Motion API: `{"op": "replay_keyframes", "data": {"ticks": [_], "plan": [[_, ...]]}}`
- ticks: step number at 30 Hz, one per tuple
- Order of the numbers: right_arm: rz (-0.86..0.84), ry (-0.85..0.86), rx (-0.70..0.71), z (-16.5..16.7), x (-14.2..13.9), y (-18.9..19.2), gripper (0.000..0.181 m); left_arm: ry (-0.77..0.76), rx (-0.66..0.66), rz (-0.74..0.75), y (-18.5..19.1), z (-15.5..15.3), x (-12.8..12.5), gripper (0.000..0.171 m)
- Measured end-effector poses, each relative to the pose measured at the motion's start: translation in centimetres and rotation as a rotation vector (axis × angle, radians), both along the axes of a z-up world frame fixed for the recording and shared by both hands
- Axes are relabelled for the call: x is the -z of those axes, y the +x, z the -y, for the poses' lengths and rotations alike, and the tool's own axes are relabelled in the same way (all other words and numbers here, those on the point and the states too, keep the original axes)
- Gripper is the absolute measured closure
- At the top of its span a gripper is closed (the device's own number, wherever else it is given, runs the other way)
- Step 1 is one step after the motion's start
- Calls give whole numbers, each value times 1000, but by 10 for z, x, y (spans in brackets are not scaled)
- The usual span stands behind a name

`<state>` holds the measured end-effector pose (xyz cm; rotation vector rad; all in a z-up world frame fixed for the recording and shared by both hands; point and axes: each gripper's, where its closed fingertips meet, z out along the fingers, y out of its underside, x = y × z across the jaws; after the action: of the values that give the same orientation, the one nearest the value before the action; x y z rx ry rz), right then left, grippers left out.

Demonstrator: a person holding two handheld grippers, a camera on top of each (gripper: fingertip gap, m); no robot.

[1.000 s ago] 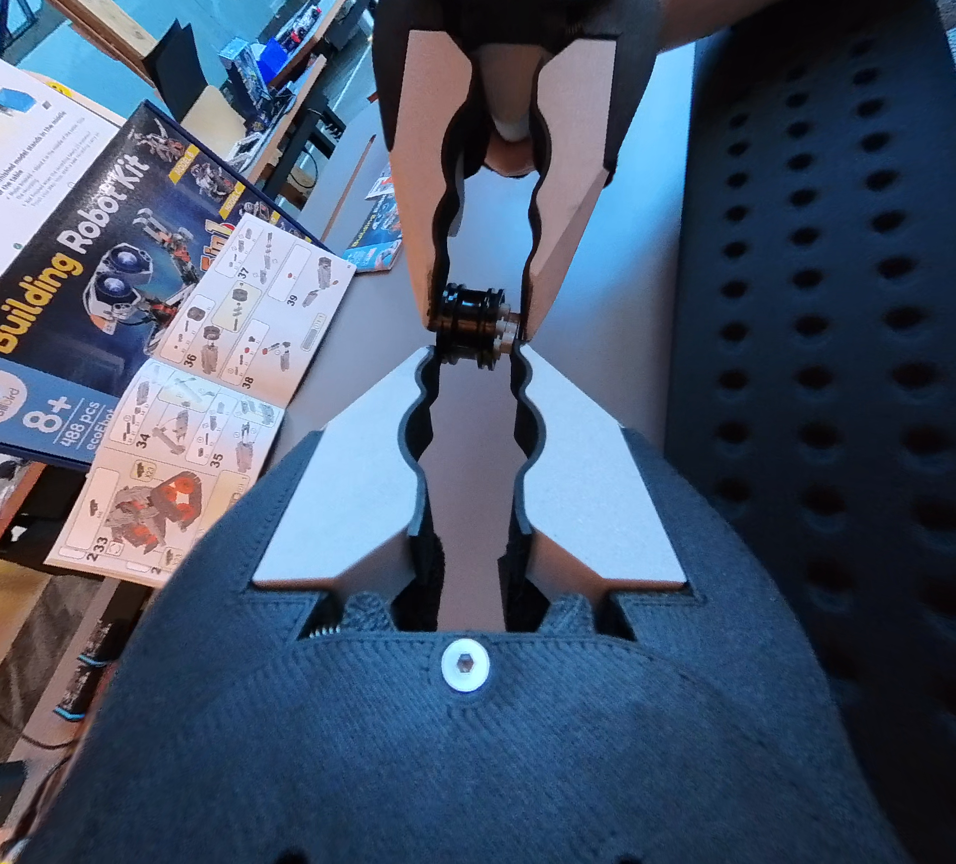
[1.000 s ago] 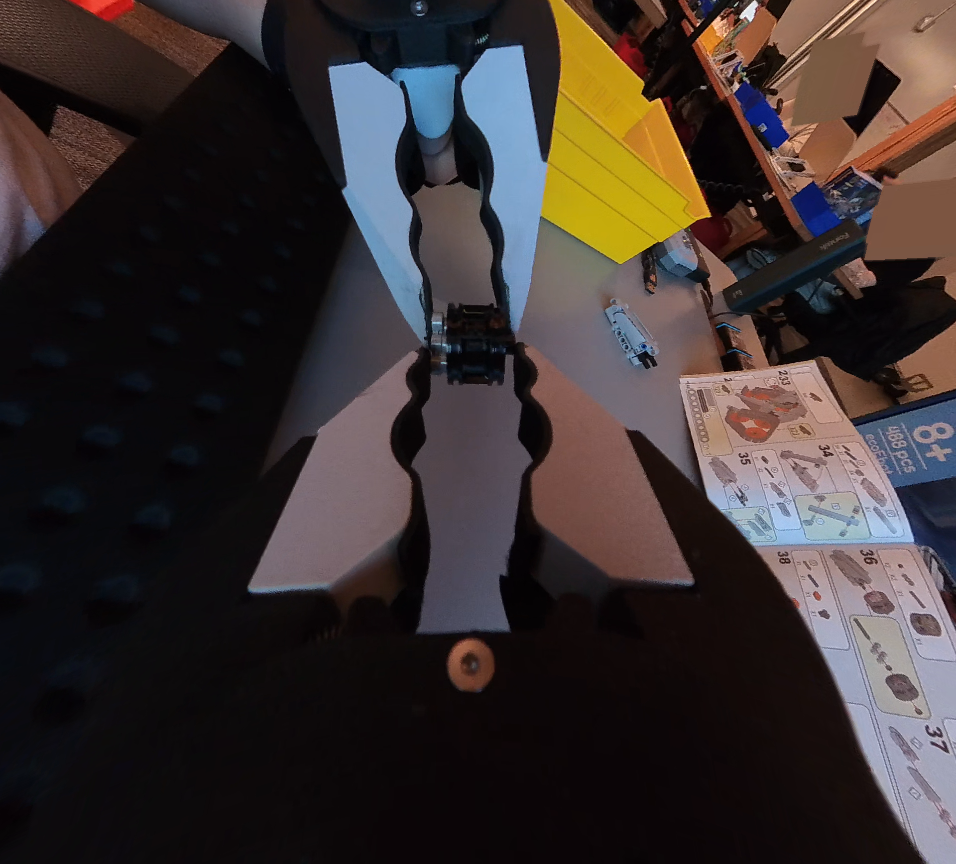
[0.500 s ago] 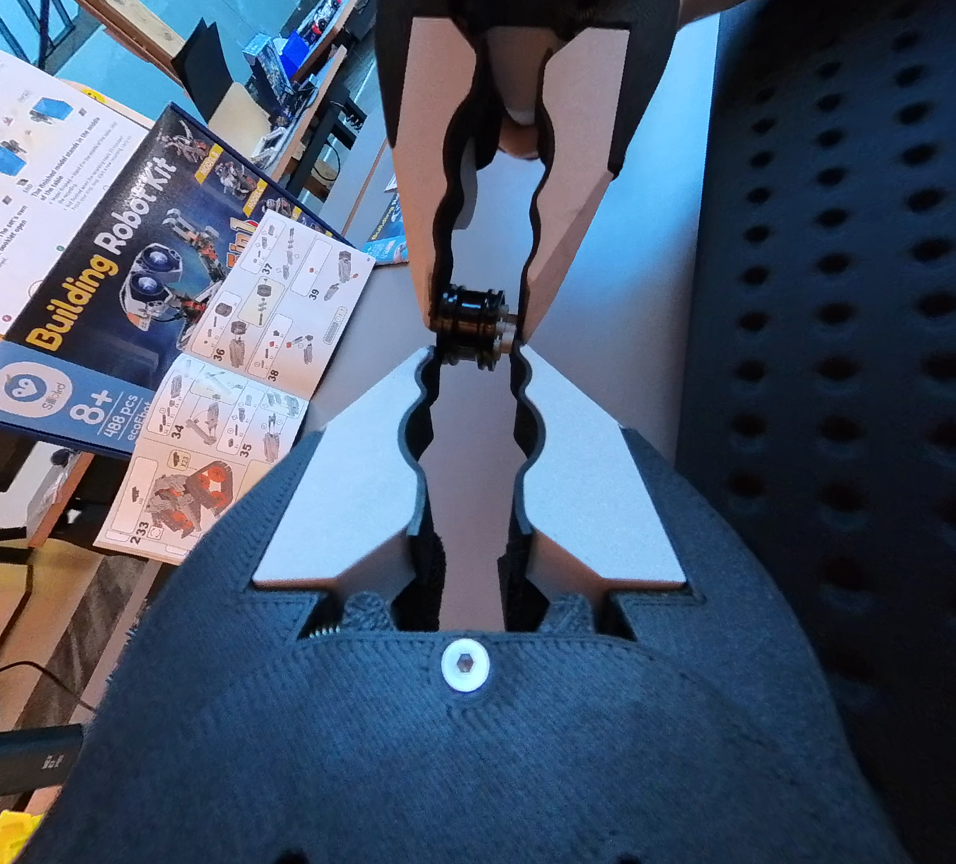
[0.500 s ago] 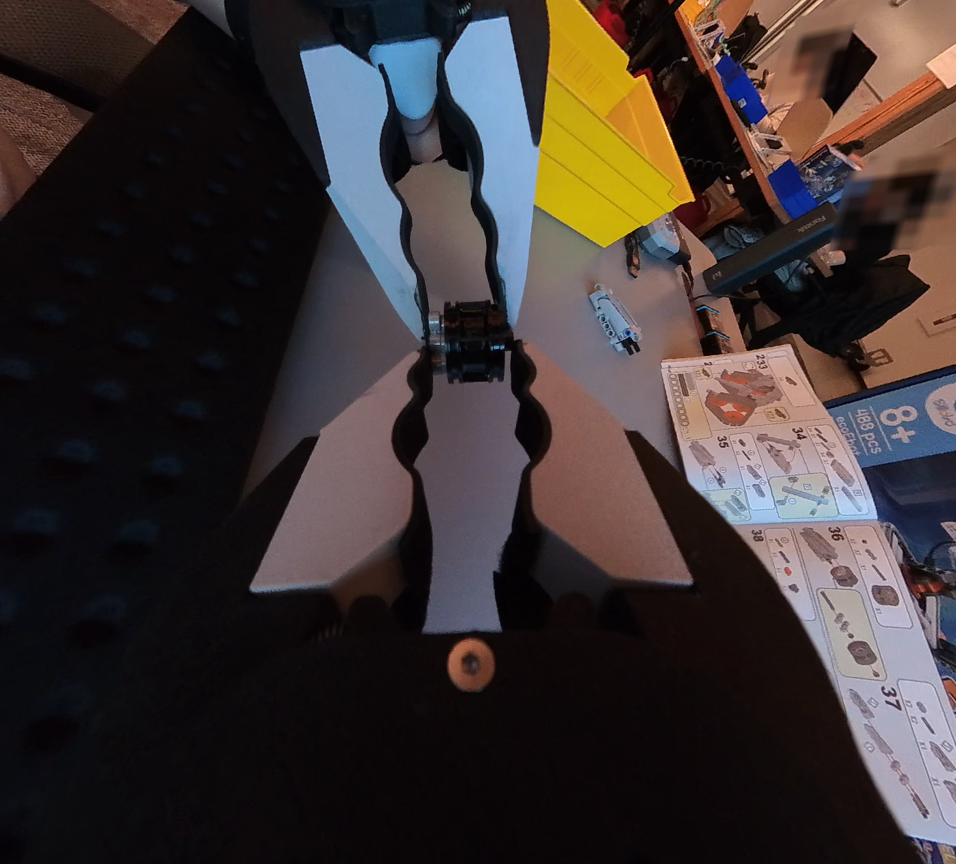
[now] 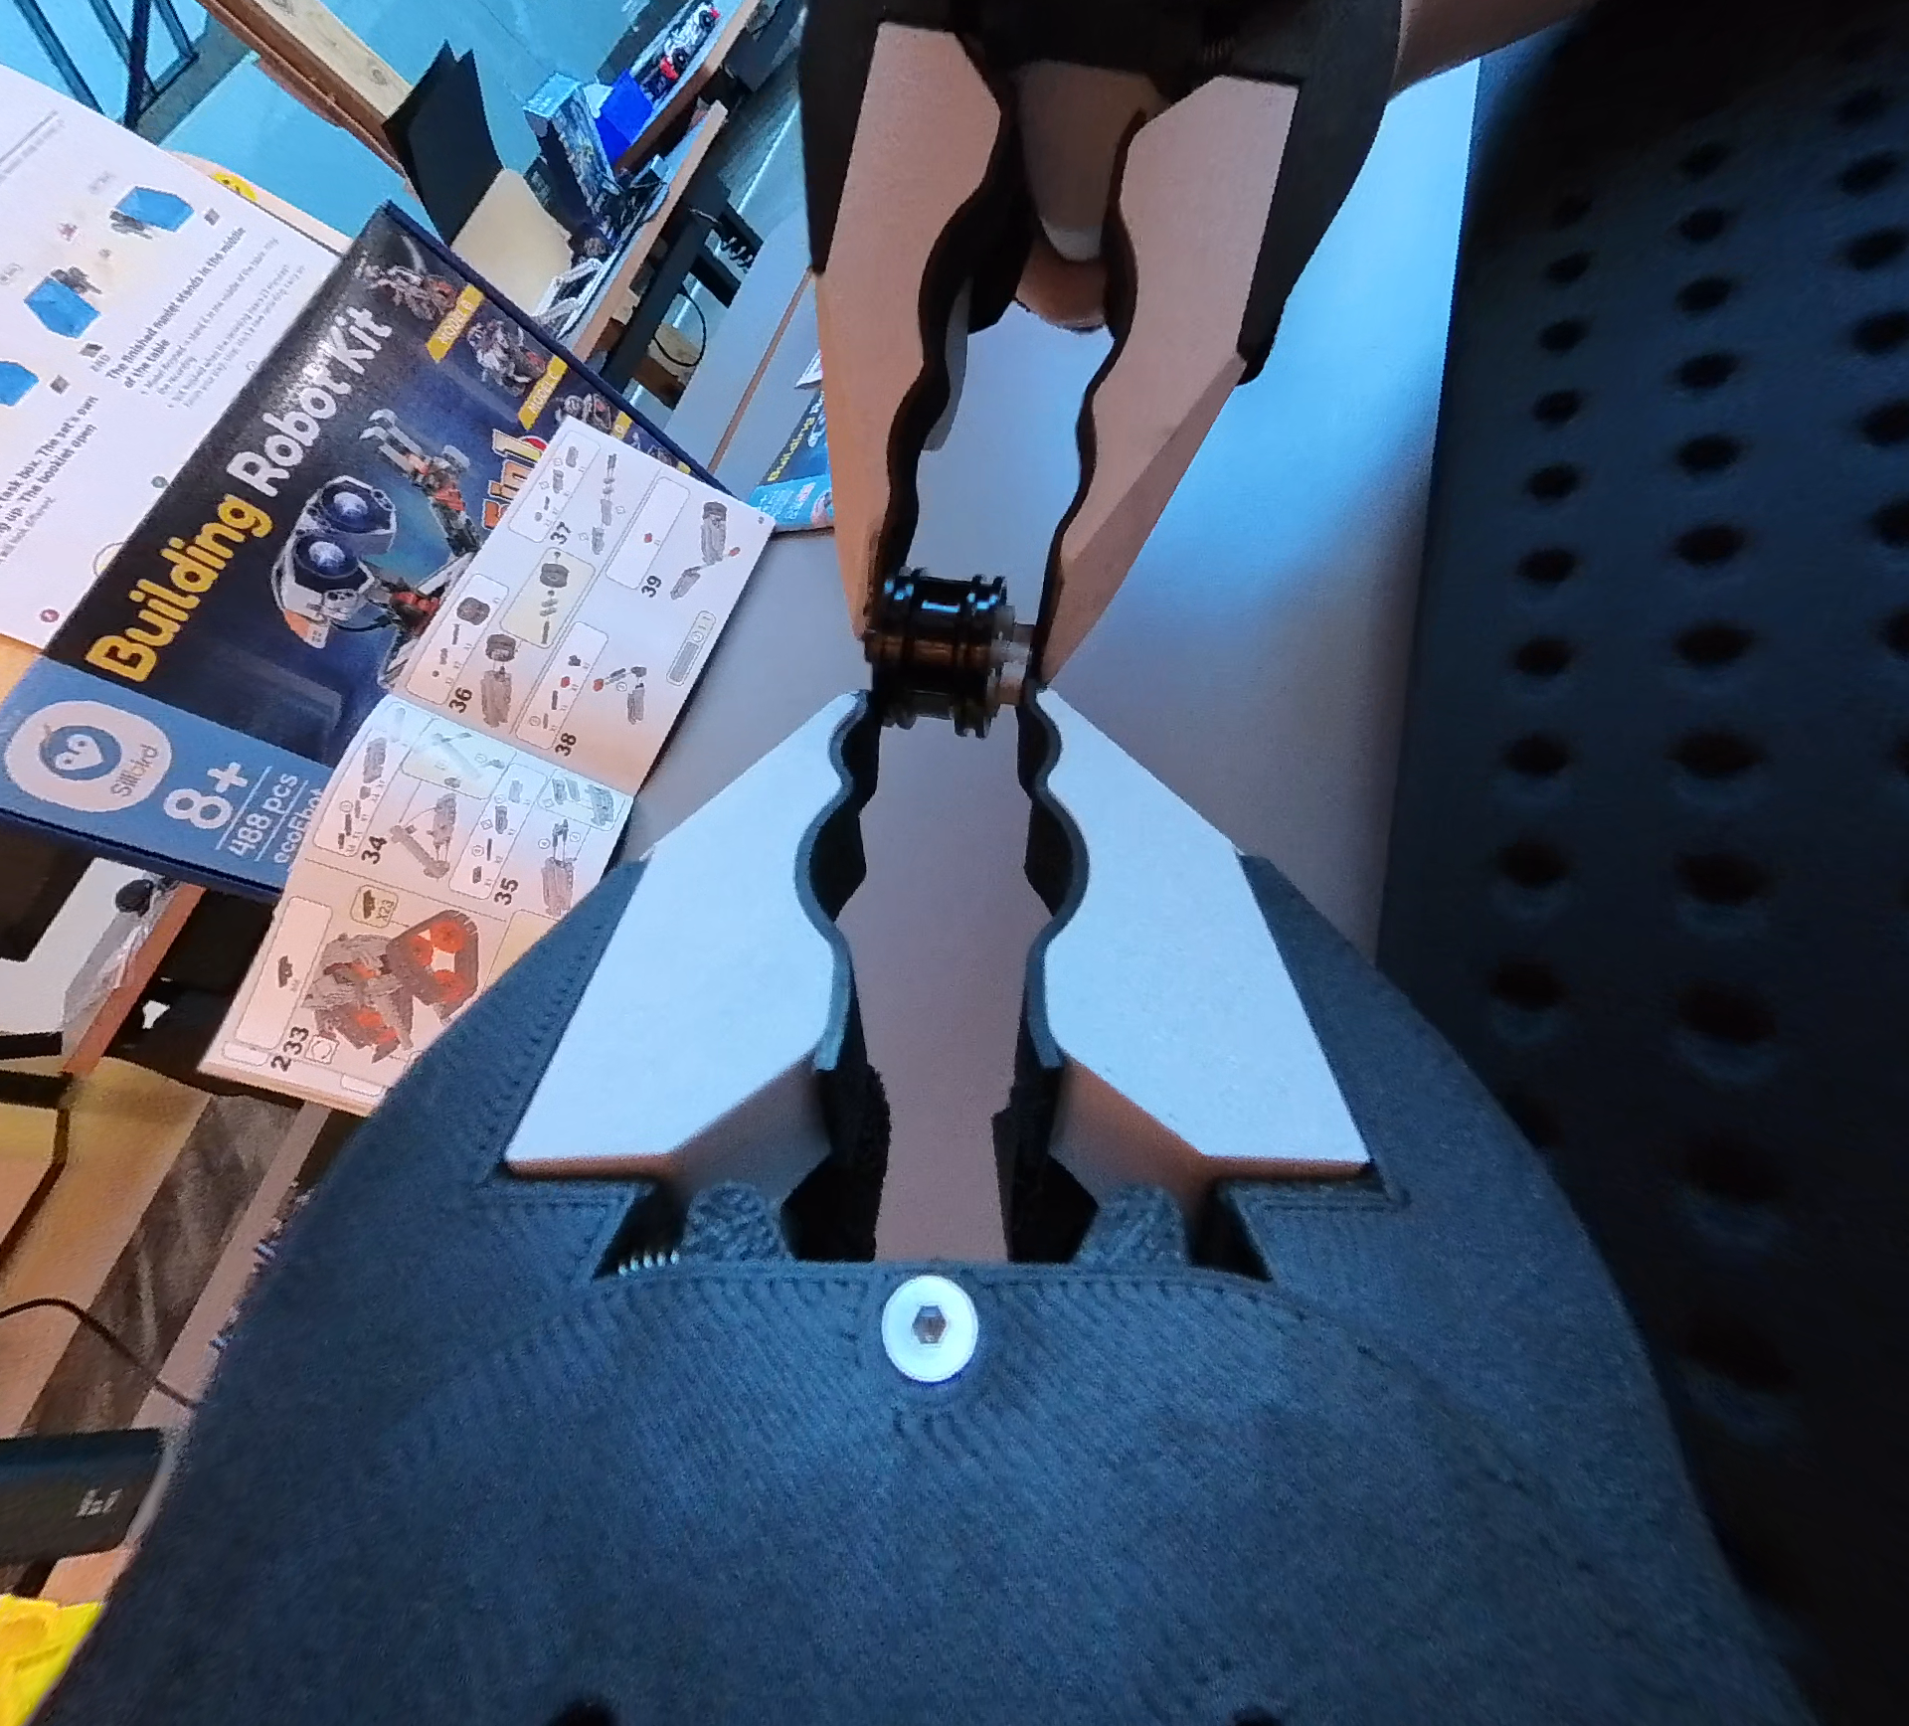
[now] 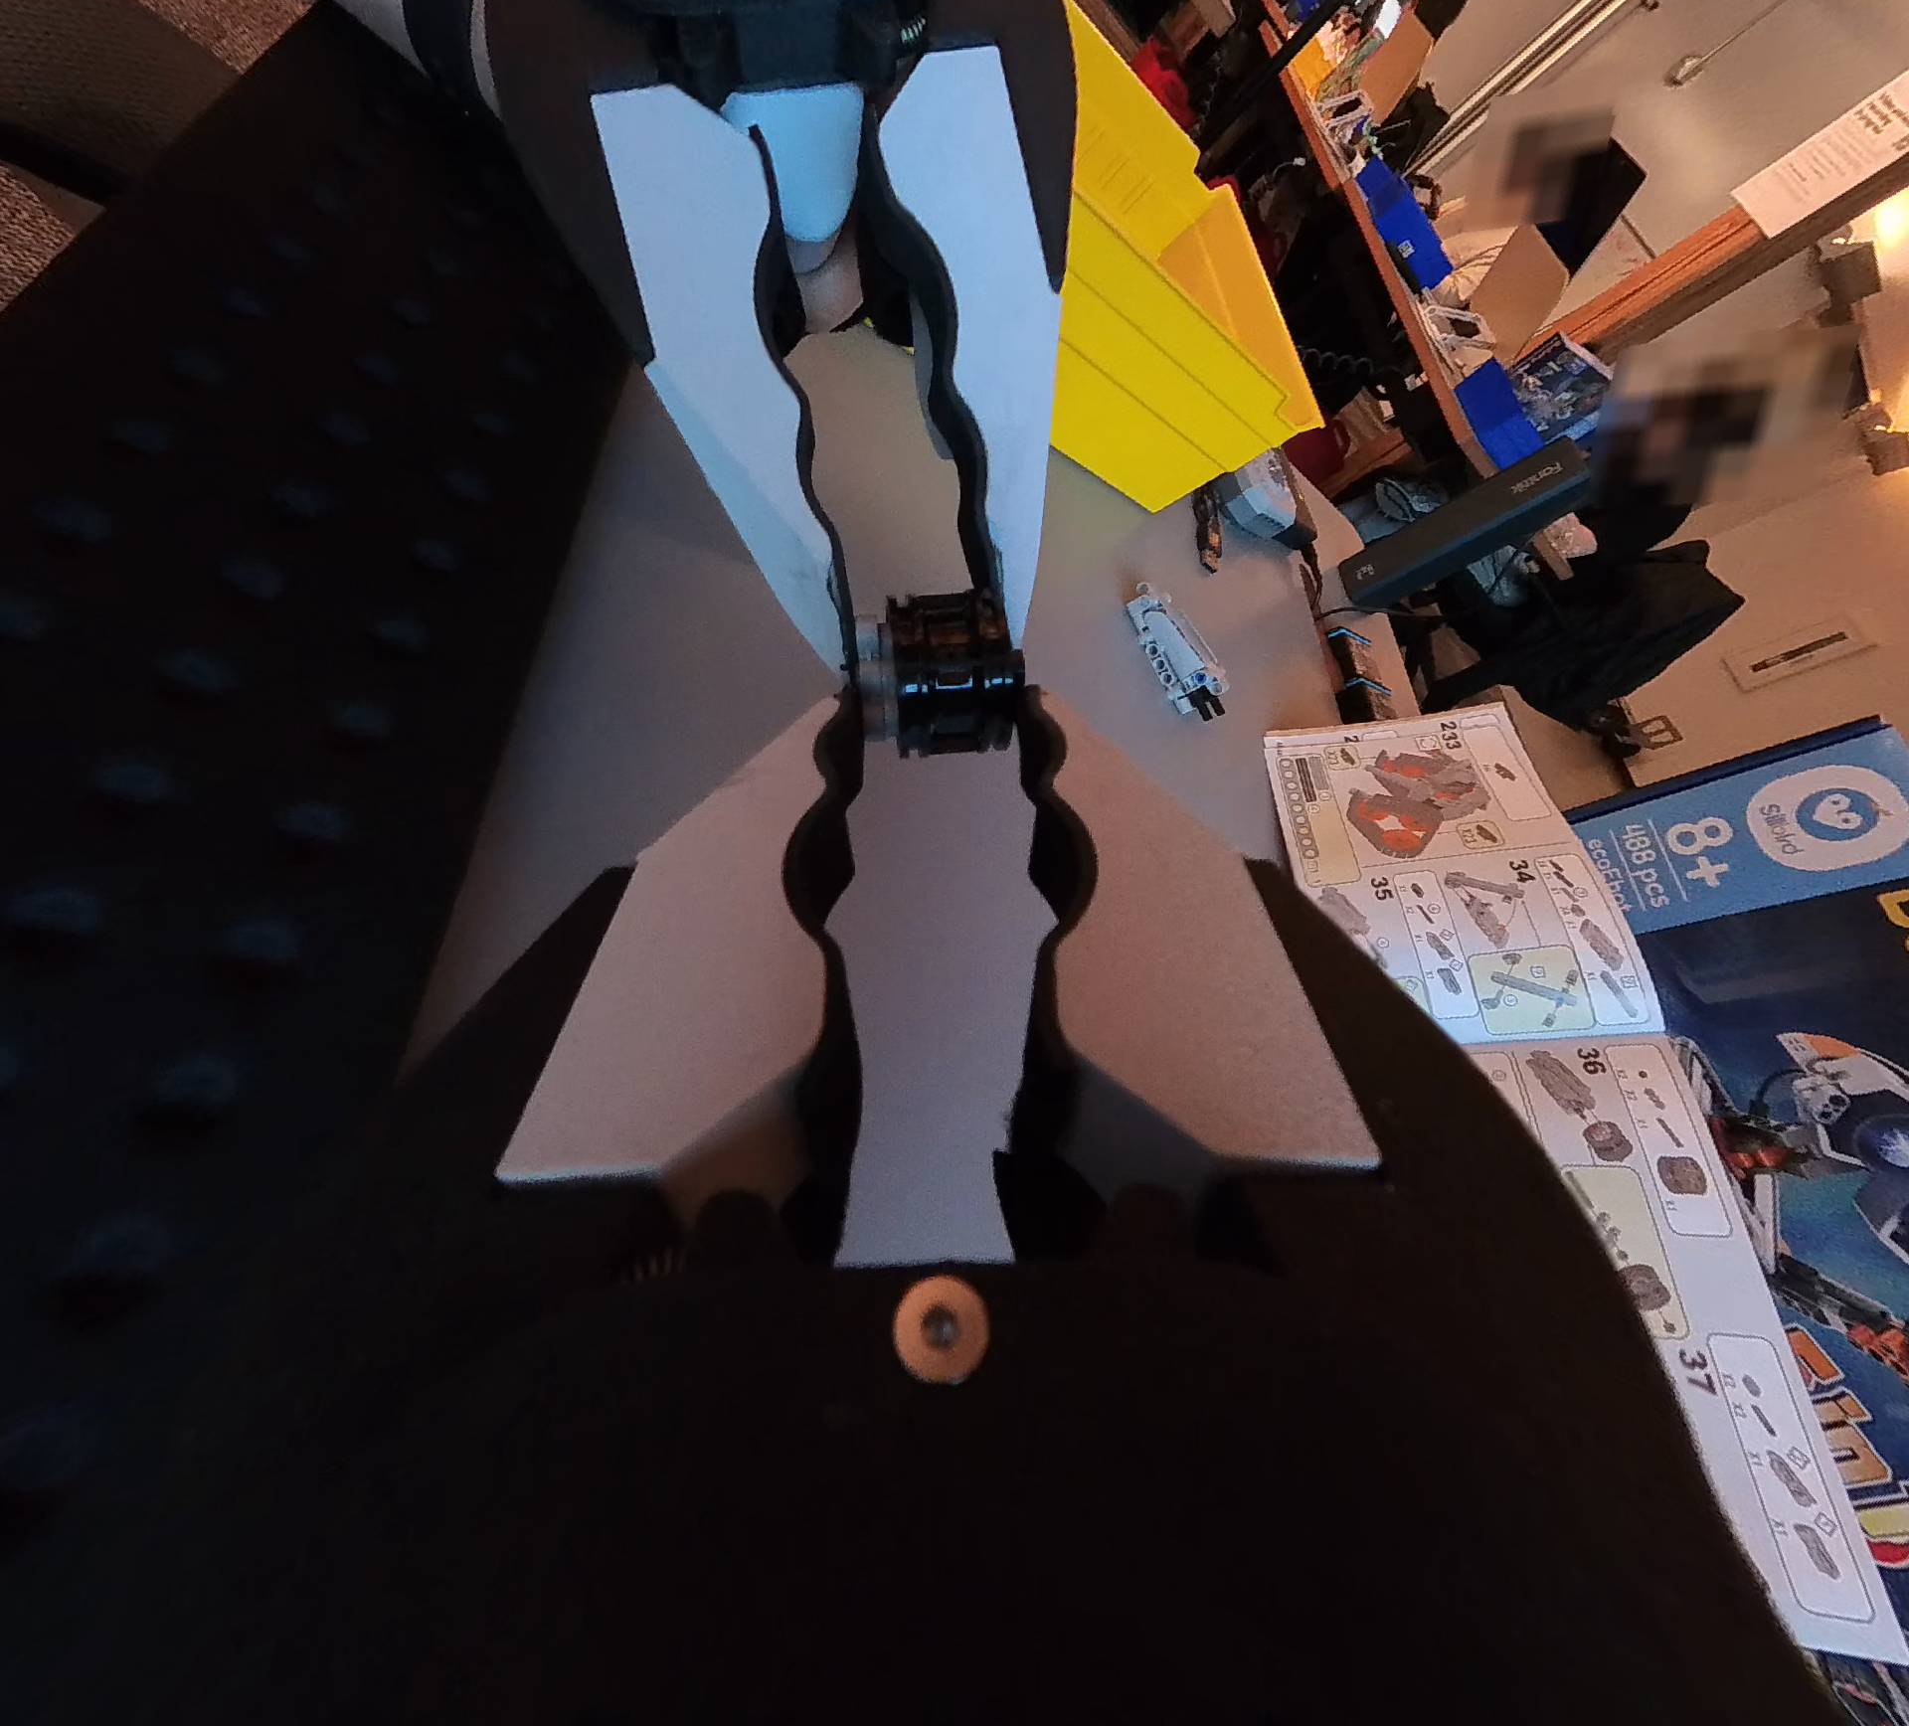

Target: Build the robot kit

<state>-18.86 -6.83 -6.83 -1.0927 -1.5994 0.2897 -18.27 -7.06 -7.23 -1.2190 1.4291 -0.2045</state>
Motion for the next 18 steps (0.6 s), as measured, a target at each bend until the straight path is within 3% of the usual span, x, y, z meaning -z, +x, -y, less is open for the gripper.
{"op": "replay_keyframes", "data": {"ticks": [18], "plan": [[-12, 34, -17, 2, -3, 0, 152, -15, 9, 16, -1, 2, -2, 146]]}}
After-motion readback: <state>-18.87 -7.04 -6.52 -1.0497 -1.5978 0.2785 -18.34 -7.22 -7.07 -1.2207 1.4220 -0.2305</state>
